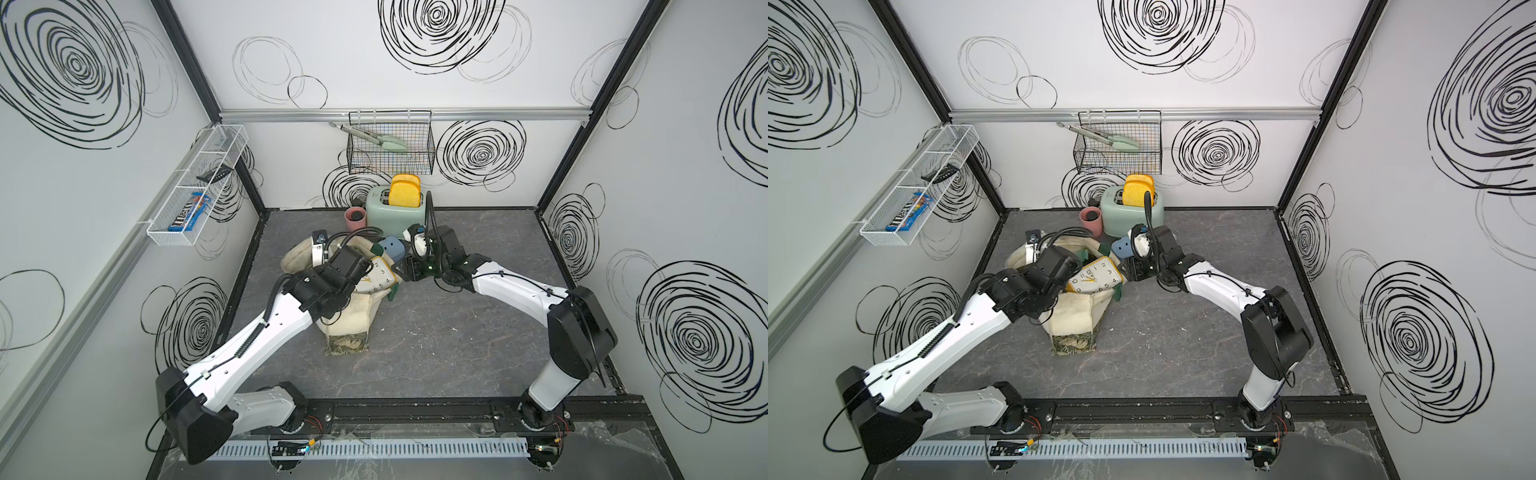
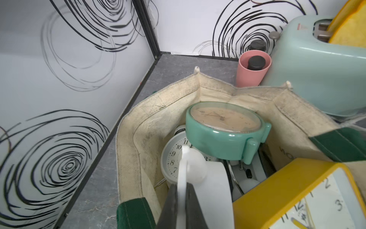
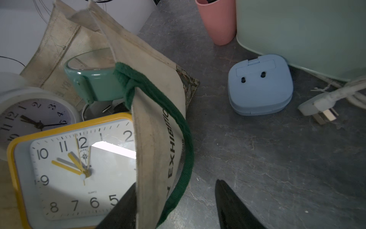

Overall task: Put the alarm clock into the canvas bag
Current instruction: Place the alarm at the canvas bag, then pick up the canvas bag from the center of the board.

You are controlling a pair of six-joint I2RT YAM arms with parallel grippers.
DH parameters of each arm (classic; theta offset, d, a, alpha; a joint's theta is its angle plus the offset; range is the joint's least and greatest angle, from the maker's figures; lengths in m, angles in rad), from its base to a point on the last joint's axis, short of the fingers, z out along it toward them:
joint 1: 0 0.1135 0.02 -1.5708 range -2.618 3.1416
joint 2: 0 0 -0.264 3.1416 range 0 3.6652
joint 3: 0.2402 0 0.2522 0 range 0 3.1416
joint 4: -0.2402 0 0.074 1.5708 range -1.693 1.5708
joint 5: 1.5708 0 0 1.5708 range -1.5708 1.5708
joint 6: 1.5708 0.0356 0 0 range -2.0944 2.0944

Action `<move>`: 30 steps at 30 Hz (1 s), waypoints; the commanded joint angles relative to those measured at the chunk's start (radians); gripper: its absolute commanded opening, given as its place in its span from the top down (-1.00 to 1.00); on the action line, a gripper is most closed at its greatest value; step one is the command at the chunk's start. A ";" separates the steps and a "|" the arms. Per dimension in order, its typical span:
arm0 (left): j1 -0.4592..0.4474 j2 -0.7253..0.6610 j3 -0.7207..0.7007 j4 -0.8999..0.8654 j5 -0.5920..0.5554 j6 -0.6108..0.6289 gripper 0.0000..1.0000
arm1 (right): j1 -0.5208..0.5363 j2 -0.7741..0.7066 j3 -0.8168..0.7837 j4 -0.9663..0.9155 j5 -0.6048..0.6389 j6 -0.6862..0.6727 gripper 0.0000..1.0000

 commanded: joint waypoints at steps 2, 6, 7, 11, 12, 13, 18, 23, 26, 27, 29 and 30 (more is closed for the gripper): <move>-0.011 0.046 0.023 -0.119 -0.087 -0.143 0.96 | 0.022 0.005 0.044 -0.021 -0.014 -0.008 0.07; 0.025 -0.035 0.008 0.025 0.042 -0.018 0.07 | 0.029 -0.011 0.046 -0.020 -0.020 -0.019 0.36; 0.040 -0.067 0.004 0.074 0.085 0.027 -0.22 | 0.027 -0.012 0.046 -0.021 -0.020 -0.017 0.41; 0.070 -0.185 0.004 0.149 0.120 0.128 -0.92 | 0.028 -0.017 0.046 -0.017 -0.030 -0.014 0.55; 0.090 -0.206 -0.002 0.159 0.130 0.135 -0.92 | 0.027 -0.017 0.046 -0.017 -0.032 -0.014 0.57; 0.125 -0.231 -0.014 0.172 0.162 0.143 -0.92 | 0.027 -0.016 0.047 -0.017 -0.035 -0.014 0.59; 0.431 -0.317 -0.141 0.300 0.498 0.186 -0.92 | 0.027 -0.010 0.058 -0.015 -0.052 -0.012 0.77; 0.661 -0.313 -0.253 0.405 0.744 0.172 -0.92 | 0.021 -0.003 0.076 -0.023 -0.089 -0.003 0.91; 0.729 -0.276 -0.285 0.436 0.805 0.155 -0.98 | 0.019 -0.008 0.072 -0.021 -0.096 0.001 0.97; 0.741 -0.263 -0.295 0.450 0.808 0.150 -0.99 | 0.020 -0.011 0.071 -0.019 -0.102 0.001 0.98; 0.761 -0.235 -0.313 0.470 0.811 0.131 -0.88 | 0.018 -0.011 0.068 -0.019 -0.109 0.004 1.00; 0.775 -0.222 -0.321 0.482 0.822 0.120 -0.78 | 0.018 -0.011 0.068 -0.019 -0.114 0.004 1.00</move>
